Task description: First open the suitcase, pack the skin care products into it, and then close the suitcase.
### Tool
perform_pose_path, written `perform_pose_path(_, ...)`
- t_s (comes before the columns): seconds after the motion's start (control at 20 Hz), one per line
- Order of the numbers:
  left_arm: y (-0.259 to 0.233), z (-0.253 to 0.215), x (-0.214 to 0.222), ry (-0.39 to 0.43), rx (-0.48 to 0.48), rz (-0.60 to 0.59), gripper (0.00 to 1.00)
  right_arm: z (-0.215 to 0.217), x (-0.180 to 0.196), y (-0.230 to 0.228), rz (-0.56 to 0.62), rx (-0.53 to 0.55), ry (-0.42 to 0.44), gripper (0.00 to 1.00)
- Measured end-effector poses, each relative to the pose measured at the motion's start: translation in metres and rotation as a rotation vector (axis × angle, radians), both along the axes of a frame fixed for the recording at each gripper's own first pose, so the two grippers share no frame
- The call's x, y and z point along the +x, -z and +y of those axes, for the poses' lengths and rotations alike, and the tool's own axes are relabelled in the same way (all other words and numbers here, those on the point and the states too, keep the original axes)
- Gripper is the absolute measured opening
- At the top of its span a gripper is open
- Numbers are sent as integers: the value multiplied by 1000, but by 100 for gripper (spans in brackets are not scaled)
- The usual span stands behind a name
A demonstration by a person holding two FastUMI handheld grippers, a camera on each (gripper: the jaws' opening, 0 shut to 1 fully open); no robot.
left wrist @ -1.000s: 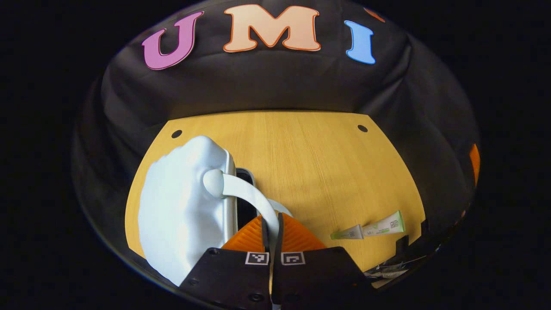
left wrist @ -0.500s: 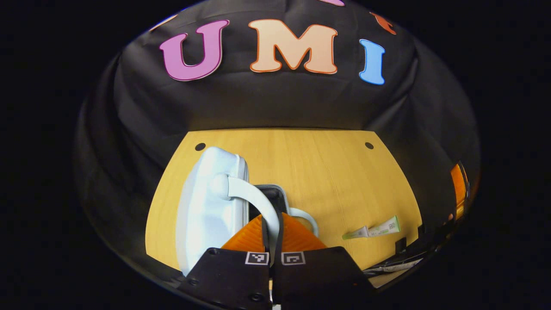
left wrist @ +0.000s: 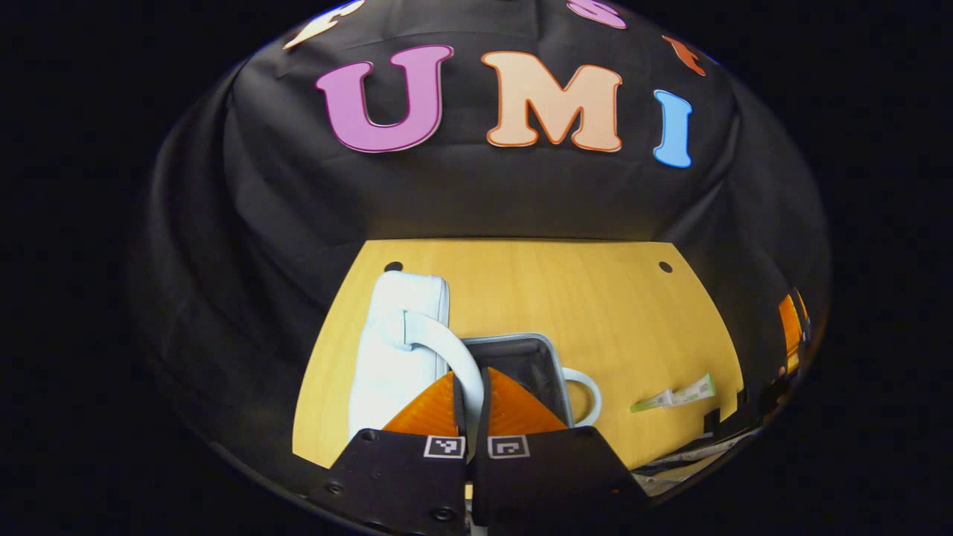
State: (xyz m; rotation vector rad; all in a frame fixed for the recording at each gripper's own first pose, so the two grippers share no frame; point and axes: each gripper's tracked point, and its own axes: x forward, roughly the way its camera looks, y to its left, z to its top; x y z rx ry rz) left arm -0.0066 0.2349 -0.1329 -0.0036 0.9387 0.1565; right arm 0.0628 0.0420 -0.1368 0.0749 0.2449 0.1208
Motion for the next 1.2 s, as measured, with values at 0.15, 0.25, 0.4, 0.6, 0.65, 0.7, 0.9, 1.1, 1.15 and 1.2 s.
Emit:
perform_pose_path(0.15,-11,43,-10,-53,30,-24,0,20,1,0,-6,-3,-11,100)
perform_pose_path(0.25,-12,67,-14,-86,35,-39,0,33,2,0,-9,0,-9,99)
perform_pose_path(0.4,-12,98,-18,-100,39,-59,0,53,3,-1,-16,-3,-2,98)
perform_pose_path(0.6,0,140,-25,-116,35,-56,0,78,2,-2,-30,-14,17,98)
perform_pose_path(0.65,2,151,-27,-123,31,-54,0,83,2,-3,-34,-19,24,98)
perform_pose_path(0.7,5,163,-29,-132,26,-54,0,89,1,-4,-35,-24,30,98)
perform_pose_path(0.9,18,203,-41,-168,15,-51,0,111,-6,1,-18,-45,32,98)
perform_pose_path(1.1,41,240,-55,-213,7,-20,0,132,-11,-5,-22,-68,16,98)
perform_pose_path(1.15,49,247,-57,-217,6,-12,0,135,-12,-6,-26,-74,12,98)
perform_pose_path(1.2,56,255,-60,-225,3,-3,0,138,-12,-7,-27,-84,6,98)
